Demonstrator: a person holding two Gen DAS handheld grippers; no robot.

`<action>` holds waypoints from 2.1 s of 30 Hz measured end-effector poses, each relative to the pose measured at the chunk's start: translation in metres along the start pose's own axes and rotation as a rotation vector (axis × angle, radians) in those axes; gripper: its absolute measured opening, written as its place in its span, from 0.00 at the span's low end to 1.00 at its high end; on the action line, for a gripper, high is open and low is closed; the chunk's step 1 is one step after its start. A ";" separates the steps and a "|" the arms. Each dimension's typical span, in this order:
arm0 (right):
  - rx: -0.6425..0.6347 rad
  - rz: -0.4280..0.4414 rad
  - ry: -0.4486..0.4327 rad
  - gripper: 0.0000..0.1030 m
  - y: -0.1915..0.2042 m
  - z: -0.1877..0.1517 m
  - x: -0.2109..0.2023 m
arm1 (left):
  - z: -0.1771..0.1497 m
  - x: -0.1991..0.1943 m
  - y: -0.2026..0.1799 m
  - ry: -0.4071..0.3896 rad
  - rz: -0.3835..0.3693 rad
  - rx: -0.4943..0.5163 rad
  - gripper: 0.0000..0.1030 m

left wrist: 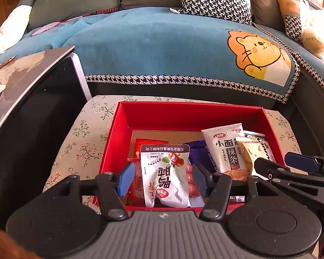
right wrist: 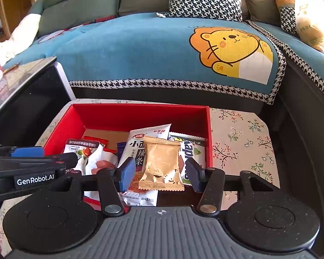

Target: Organize snacks

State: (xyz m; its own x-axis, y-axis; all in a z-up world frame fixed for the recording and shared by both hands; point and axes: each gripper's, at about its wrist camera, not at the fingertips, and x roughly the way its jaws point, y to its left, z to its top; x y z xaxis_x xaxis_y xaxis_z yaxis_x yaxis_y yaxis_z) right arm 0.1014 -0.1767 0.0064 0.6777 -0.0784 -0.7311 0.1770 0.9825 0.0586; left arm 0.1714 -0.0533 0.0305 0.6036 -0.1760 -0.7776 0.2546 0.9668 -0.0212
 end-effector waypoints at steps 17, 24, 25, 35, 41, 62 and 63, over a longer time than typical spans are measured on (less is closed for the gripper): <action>0.019 0.008 -0.022 0.61 0.002 -0.022 -0.035 | -0.030 -0.028 -0.001 -0.019 0.025 0.030 1.00; 0.030 0.020 -0.026 0.63 0.007 -0.040 -0.055 | -0.050 -0.044 0.001 -0.035 0.025 0.018 1.00; 0.029 0.020 -0.027 0.63 0.008 -0.042 -0.057 | -0.052 -0.047 0.001 -0.040 0.024 0.016 1.00; 0.051 0.009 -0.015 0.64 0.007 -0.064 -0.071 | -0.078 -0.058 0.002 -0.041 0.053 0.015 1.00; 0.048 0.010 0.002 0.64 0.011 -0.078 -0.076 | -0.094 -0.063 0.002 -0.033 0.067 0.015 1.00; 0.047 0.000 0.020 0.67 0.019 -0.103 -0.093 | -0.131 -0.087 -0.001 -0.023 0.066 0.059 1.00; 0.046 0.001 0.022 0.67 0.020 -0.104 -0.094 | -0.132 -0.087 0.000 -0.017 0.063 0.058 1.00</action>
State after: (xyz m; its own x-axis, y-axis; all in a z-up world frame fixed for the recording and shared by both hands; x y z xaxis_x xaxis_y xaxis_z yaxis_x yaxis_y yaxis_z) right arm -0.0333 -0.1325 0.0052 0.6621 -0.0737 -0.7458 0.2098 0.9736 0.0901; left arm 0.0193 -0.0136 0.0148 0.6326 -0.1187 -0.7654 0.2585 0.9639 0.0642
